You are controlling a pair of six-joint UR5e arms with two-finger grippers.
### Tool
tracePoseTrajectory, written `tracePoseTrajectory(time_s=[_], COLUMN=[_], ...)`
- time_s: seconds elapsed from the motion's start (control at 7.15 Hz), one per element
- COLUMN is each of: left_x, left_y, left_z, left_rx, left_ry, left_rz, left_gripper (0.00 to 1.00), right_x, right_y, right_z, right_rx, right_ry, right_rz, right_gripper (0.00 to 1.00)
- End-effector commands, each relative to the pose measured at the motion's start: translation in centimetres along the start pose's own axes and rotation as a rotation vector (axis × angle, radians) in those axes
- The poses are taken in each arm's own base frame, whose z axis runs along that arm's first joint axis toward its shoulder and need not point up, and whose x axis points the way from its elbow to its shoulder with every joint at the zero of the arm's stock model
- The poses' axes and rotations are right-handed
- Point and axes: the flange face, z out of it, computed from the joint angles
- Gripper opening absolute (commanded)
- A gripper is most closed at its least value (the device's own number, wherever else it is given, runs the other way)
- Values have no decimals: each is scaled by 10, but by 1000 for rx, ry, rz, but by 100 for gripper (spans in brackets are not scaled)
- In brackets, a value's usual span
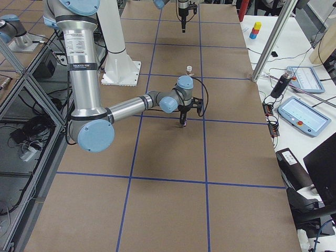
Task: Assemble PPR valve and pipe with both arms
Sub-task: 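Grasp the silver threaded fitting with the right gripper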
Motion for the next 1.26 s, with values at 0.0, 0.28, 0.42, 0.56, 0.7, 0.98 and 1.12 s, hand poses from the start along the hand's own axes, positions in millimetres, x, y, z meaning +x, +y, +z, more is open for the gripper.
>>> tracePoseTrajectory(time_s=[0.0, 0.28, 0.42, 0.56, 0.7, 0.98, 1.12], left_x=[0, 0, 0, 0, 0, -10, -26], left_y=[0, 0, 0, 0, 0, 2, -5], left_z=[0, 0, 0, 0, 0, 4, 1], left_rx=[0, 0, 0, 2, 1, -7, 2], left_ry=[-1, 1, 1, 0, -1, -11, -27], left_rz=[0, 0, 0, 0, 0, -3, 51], left_gripper=[100, 100, 100, 100, 100, 100, 100], right_x=[2, 6, 8, 7, 4, -52, -96], right_y=[-2, -3, -4, -10, -13, -32, -43], right_z=[-1, -2, -3, -12, -17, -40, -61], right_rx=[5, 6, 7, 16, 22, 35, 18], right_ry=[0, 4, 4, -10, -20, -37, -3], right_rz=[1, 5, 8, 12, 11, 13, 37], right_gripper=[57, 20, 8, 0, 0, 0, 0])
